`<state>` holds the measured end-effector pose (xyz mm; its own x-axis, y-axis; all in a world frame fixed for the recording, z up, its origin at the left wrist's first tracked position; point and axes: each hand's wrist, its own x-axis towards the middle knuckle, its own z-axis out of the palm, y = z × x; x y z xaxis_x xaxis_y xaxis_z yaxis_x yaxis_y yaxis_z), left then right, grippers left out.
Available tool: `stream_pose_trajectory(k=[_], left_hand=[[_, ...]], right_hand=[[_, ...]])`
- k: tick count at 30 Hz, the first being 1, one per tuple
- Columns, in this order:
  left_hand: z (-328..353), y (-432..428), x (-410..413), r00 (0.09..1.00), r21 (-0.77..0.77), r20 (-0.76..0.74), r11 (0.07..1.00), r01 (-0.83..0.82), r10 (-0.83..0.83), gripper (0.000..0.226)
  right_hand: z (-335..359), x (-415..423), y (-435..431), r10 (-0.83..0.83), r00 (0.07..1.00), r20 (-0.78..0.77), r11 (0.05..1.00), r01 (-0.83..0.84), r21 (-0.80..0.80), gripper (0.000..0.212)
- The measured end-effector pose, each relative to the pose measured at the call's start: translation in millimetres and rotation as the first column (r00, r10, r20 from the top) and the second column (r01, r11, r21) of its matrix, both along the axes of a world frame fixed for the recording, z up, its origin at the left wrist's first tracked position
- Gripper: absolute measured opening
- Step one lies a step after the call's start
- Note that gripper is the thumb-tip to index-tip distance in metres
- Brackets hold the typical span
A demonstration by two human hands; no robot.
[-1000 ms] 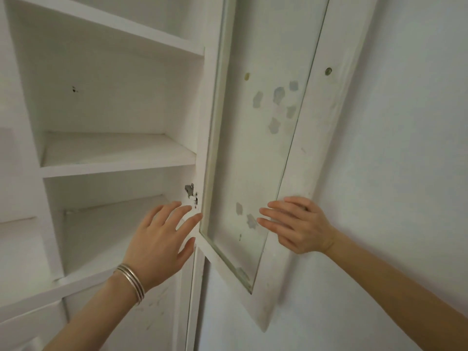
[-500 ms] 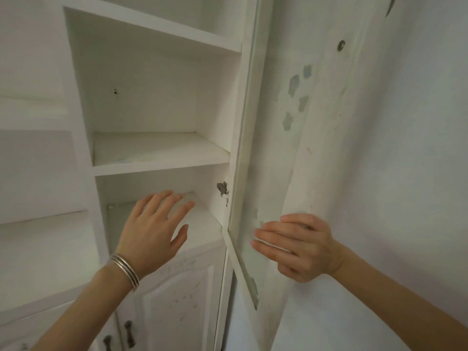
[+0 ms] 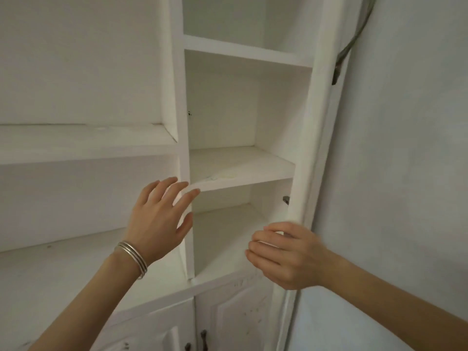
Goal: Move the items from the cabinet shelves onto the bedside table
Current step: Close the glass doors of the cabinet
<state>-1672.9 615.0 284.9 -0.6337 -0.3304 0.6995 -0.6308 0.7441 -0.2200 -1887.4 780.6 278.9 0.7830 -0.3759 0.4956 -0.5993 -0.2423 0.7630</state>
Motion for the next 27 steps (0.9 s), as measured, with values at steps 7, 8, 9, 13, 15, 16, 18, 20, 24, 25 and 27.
stream_pose_trajectory(k=[7, 8, 9, 13, 15, 16, 18, 20, 24, 25, 27], left_hand=[[8.9, -40.5, 55.6, 0.998, -0.039, -0.012, 0.997, -0.068, 0.068, 0.044], [8.8, -44.6, 62.1, 0.997, -0.046, -0.017, 0.996, -0.076, 0.075, 0.045], [9.0, -48.0, 67.6, 0.997, -0.053, -0.022, 0.995, -0.081, 0.080, 0.045], [18.4, -56.5, 76.1, 0.994, -0.083, -0.074, 0.992, -0.091, 0.085, 0.046], [26.7, -62.4, 72.2, 0.990, -0.090, -0.103, 0.991, -0.104, 0.095, 0.048], [30.7, -66.8, 68.5, 0.988, -0.092, -0.113, 0.989, -0.114, 0.103, 0.049], [36.5, -77.8, 58.7, 0.984, -0.084, -0.129, 0.987, -0.138, 0.127, 0.051], [37.1, -88.3, 48.5, 0.978, -0.061, -0.138, 0.985, -0.163, 0.154, 0.054], [29.5, -99.0, 37.0, 0.968, -0.077, -0.137, 0.972, -0.223, 0.211, 0.071], [28.4, -100.3, 36.7, 0.966, -0.095, -0.145, 0.969, -0.228, 0.213, 0.072], [26.4, -102.6, 38.1, 0.966, -0.122, -0.159, 0.967, -0.224, 0.204, 0.071]], right_hand=[[-10.3, 39.8, -90.2, -0.039, 0.999, 0.038, 0.998, 0.038, 0.045, 0.018], [-12.0, 42.1, -100.5, -0.045, 0.998, 0.035, 0.998, 0.044, 0.054, 0.017], [-13.2, 44.2, -109.7, -0.048, 0.998, 0.033, 0.997, 0.046, 0.061, 0.016], [-11.6, 48.9, -126.2, -0.019, 0.999, 0.048, 0.998, 0.016, 0.058, 0.012], [-8.3, 47.3, -121.3, 0.012, 0.999, 0.049, 0.998, -0.015, 0.057, 0.011], [-5.6, 46.1, -117.4, 0.029, 0.998, 0.049, 0.998, -0.032, 0.058, 0.012], [2.2, 44.0, -112.7, 0.057, 0.997, 0.048, 0.997, -0.059, 0.047, 0.012], [9.4, 40.3, -115.0, 0.072, 0.997, 0.041, 0.997, -0.074, 0.028, 0.013], [8.2, 35.7, -128.0, 0.087, 0.996, -0.002, 0.996, -0.087, 0.018, 0.016], [6.5, 35.8, -132.4, 0.092, 0.996, 0.000, 0.996, -0.092, 0.019, 0.016], [4.3, 37.5, -142.9, 0.099, 0.995, 0.015, 0.995, -0.100, 0.018, 0.016]])
